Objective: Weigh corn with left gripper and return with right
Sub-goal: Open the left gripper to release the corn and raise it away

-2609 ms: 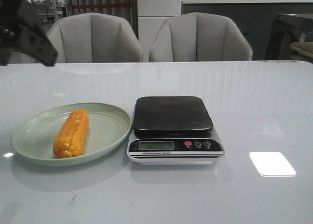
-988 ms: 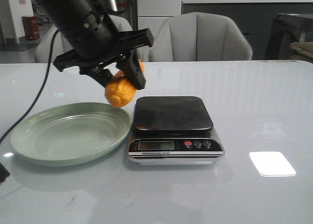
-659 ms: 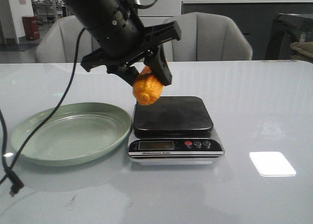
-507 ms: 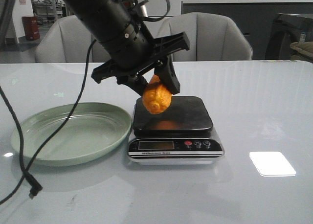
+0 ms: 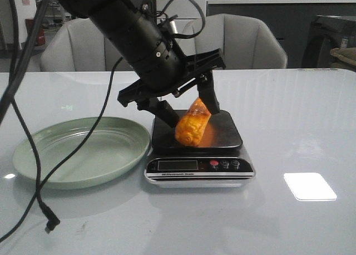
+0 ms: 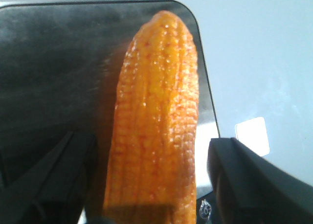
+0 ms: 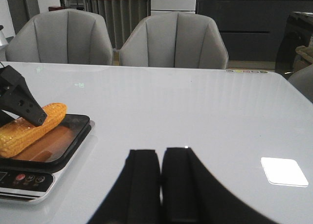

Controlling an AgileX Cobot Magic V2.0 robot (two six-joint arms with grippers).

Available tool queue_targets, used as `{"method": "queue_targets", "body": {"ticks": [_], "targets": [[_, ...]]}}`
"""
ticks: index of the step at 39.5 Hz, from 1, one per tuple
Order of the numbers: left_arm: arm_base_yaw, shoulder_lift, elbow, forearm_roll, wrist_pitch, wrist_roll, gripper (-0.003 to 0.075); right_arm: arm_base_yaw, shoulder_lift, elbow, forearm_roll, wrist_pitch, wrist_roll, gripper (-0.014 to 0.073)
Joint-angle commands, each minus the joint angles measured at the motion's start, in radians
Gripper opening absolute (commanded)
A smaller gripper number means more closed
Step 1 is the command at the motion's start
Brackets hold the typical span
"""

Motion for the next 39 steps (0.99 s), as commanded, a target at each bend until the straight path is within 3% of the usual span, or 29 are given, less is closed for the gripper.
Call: {"method": "queue_targets", "body": {"ticks": [1, 21, 39], "targets": [[-0.007, -0.064, -0.031, -0.027, -0.026, 0.004, 0.0538, -0.007, -0.019, 0.010, -0.014, -0.085, 0.000, 0.0169], [-0.005, -0.231, -0.004, 0.164, 0.115, 0.004, 0.0535, -0.007, -0.019, 0.010, -0.014, -0.085, 0.000, 0.0169], [-0.005, -0.604, 0.254, 0.343, 0.096, 0.004, 0.0533, -0.007, -0.019, 0.010, -0.014, -0.085, 0.000, 0.0169]]}}
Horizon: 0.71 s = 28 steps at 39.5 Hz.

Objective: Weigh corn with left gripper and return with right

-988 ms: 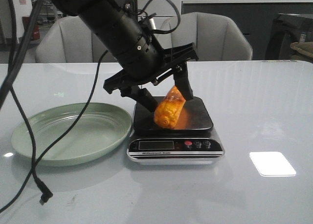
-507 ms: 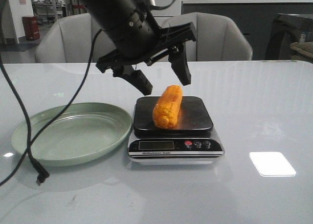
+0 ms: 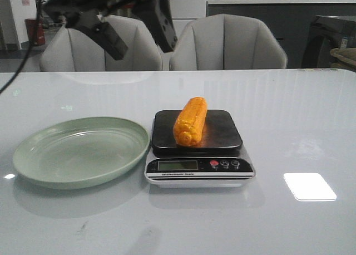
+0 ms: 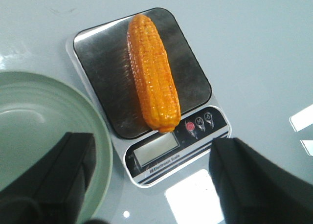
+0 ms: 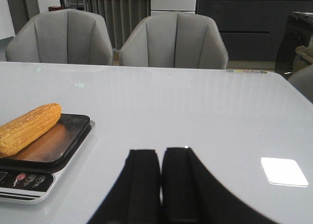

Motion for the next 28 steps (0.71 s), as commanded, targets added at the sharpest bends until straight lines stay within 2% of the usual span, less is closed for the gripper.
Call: {"method": "queue_targets", "body": {"ticks": [1, 28], "targets": [[-0.004, -0.133, 0.036, 0.039, -0.047, 0.004, 0.0533, -0.007, -0.019, 0.010, -0.014, -0.085, 0.000, 0.0169], [-0.004, -0.874, 0.464, 0.216, -0.043, 0.004, 0.0533, -0.007, -0.019, 0.010, -0.014, -0.085, 0.000, 0.0169]]}}
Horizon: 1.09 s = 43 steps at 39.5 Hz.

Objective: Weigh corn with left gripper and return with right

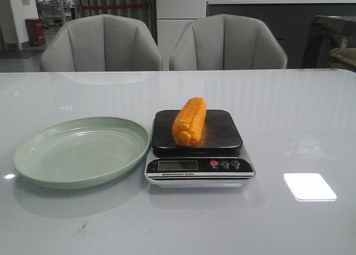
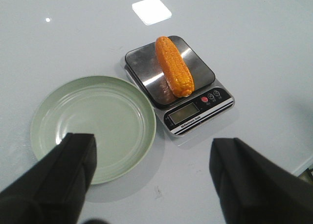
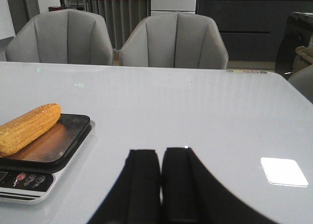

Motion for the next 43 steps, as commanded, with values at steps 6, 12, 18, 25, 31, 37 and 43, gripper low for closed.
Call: {"method": "queue_targets", "body": {"ticks": [6, 12, 18, 25, 31, 37, 43], "targets": [[-0.004, -0.284, 0.106, 0.044, -0.047, 0.001, 0.0533, -0.007, -0.019, 0.010, -0.014, -0.085, 0.000, 0.0169], [-0.004, -0.469, 0.183, 0.079, -0.047, 0.002, 0.0533, -0.007, -0.019, 0.010, -0.014, -0.085, 0.000, 0.0169], [-0.004, -0.619, 0.250, 0.083, -0.018, 0.046, 0.0521, -0.007, -0.019, 0.010, -0.014, -0.085, 0.000, 0.0169], [-0.004, -0.731, 0.309, 0.083, 0.041, 0.051, 0.0357, -0.007, -0.019, 0.010, -0.014, -0.085, 0.000, 0.0169], [-0.004, -0.755, 0.332, 0.081, 0.054, 0.051, 0.0134, -0.007, -0.019, 0.010, -0.014, -0.085, 0.000, 0.0169], [-0.004, -0.755, 0.332, 0.081, 0.038, 0.051, 0.0114, -0.007, -0.019, 0.010, -0.014, -0.112, 0.000, 0.0169], [-0.004, -0.755, 0.332, 0.081, 0.051, 0.051, 0.0114, -0.007, -0.019, 0.008, -0.014, -0.247, 0.001, 0.0169]]}}
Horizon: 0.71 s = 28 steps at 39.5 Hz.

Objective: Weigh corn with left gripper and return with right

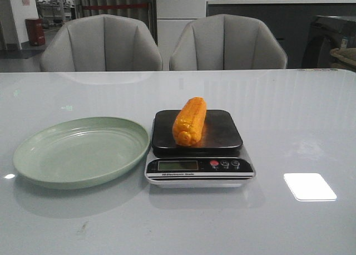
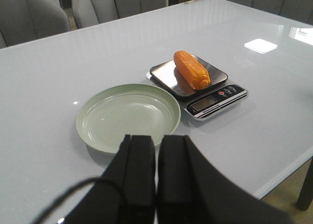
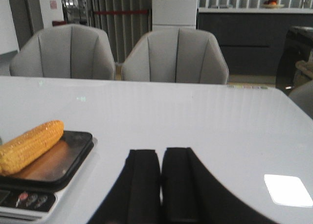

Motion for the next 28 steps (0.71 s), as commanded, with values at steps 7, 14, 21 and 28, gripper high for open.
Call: {"method": "queue_targets", "body": {"ticks": [7, 14, 21, 28], "targets": [[-0.004, -0.008, -0.023, -0.002, -0.071, 0.001, 0.0114, -0.007, -0.018, -0.047, -0.013, -0.230, 0.007, 0.0169], [-0.004, -0.008, -0.023, -0.002, -0.071, 0.001, 0.0114, -0.007, 0.060, -0.169, -0.013, -0.130, 0.007, 0.0169], [-0.004, -0.008, -0.023, -0.002, -0.071, 0.001, 0.0114, -0.007, 0.237, -0.326, -0.013, 0.006, 0.007, 0.0169], [-0.004, -0.008, -0.023, -0.002, -0.071, 0.001, 0.0114, -0.007, 0.411, -0.474, -0.012, 0.211, 0.007, 0.0169]]}}
